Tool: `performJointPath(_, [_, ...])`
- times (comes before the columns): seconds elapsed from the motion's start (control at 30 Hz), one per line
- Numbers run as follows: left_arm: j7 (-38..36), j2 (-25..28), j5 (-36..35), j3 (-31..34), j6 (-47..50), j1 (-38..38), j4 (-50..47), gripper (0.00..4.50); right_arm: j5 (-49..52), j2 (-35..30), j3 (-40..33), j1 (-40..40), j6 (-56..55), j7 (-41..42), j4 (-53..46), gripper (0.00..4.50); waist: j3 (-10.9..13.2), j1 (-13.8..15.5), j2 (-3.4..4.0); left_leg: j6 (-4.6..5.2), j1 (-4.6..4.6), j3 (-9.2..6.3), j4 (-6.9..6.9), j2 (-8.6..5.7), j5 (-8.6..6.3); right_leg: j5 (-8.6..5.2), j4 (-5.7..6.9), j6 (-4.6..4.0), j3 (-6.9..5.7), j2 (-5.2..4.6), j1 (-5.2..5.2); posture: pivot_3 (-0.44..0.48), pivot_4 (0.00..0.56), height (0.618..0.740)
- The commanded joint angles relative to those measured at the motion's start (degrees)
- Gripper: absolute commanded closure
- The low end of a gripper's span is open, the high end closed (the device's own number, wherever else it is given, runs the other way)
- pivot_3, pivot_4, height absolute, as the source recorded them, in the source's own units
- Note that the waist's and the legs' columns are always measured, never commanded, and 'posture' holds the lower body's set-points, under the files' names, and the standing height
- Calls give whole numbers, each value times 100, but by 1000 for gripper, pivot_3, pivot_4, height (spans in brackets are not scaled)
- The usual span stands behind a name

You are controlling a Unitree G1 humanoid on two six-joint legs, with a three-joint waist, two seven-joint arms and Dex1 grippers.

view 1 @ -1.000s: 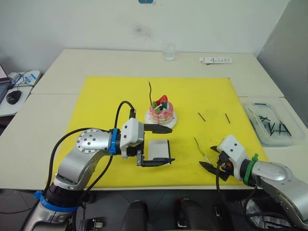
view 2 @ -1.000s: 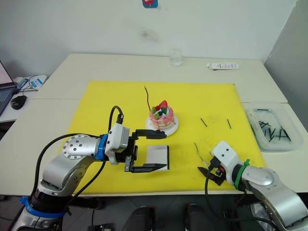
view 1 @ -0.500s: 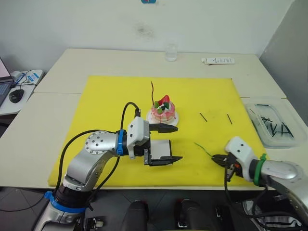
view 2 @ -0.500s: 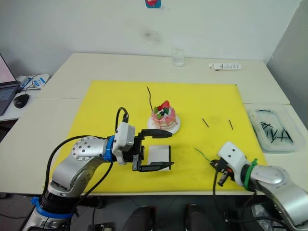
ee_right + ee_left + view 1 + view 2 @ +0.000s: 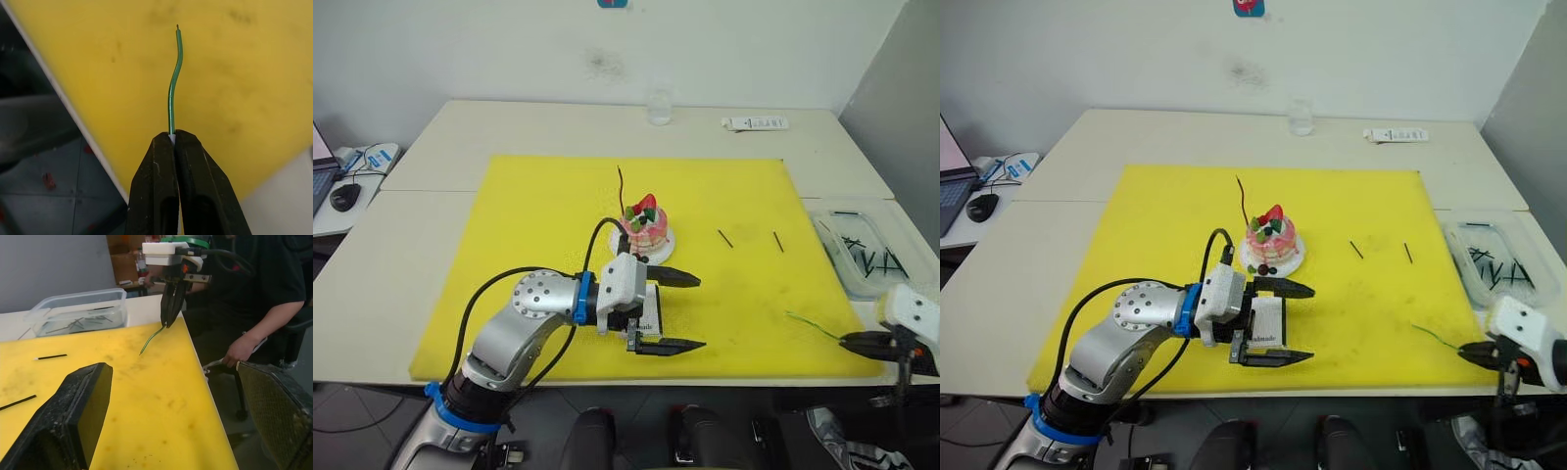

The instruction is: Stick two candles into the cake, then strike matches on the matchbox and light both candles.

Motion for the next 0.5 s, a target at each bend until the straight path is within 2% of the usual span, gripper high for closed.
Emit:
performJointPath(0.03, [163, -76, 21, 31, -21, -85, -249, 17, -234, -113, -108, -29, -459, 193, 312, 4484, 0, 0, 1, 0, 0, 0, 0, 0, 0, 0, 1, 0, -1, 0, 0, 0, 150, 740])
performJointPath(0.17, [217, -92, 47, -11, -55, -33, -260, 17, -381, -156, 61, -165, -540, 202, 541, 4484, -1, -8, 2, 0, 5, -1, 2, -2, 0, 0, 4, 0, 2, 0, 4, 0, 150, 740])
performJointPath(0.2, [223, -95, 69, -37, -84, -2, -254, 17, -417, -169, 98, -198, -535, 218, 575, 4017, -2, -10, 3, 0, 5, -2, 3, -2, 0, 0, 4, 0, 3, 0, 4, 0, 150, 740])
performJointPath(0.27, [266, -129, 88, -67, -103, 55, -257, 17, -502, -216, 157, -275, -541, 211, 634, 3467, -2, -10, 3, 0, 5, -1, 3, -3, 0, 0, 4, 0, 3, 0, 5, 0, 150, 740])
performJointPath(0.4, [333, -188, 113, -126, -123, 144, -285, 17, -641, -572, 262, -360, -453, 425, 591, 1965, -4, -10, 8, 0, 4, 0, 2, -3, 0, 0, 4, 0, 12, -1, 3, 0, 150, 740])
performJointPath(0.5, [377, -258, 152, -170, -126, 158, -285, 17, -660, -858, 411, -455, -100, 533, 414, 1965, -4, -8, 8, 0, 4, 1, 3, -4, 0, 0, 4, 0, 7, -1, 4, 0, 150, 740])
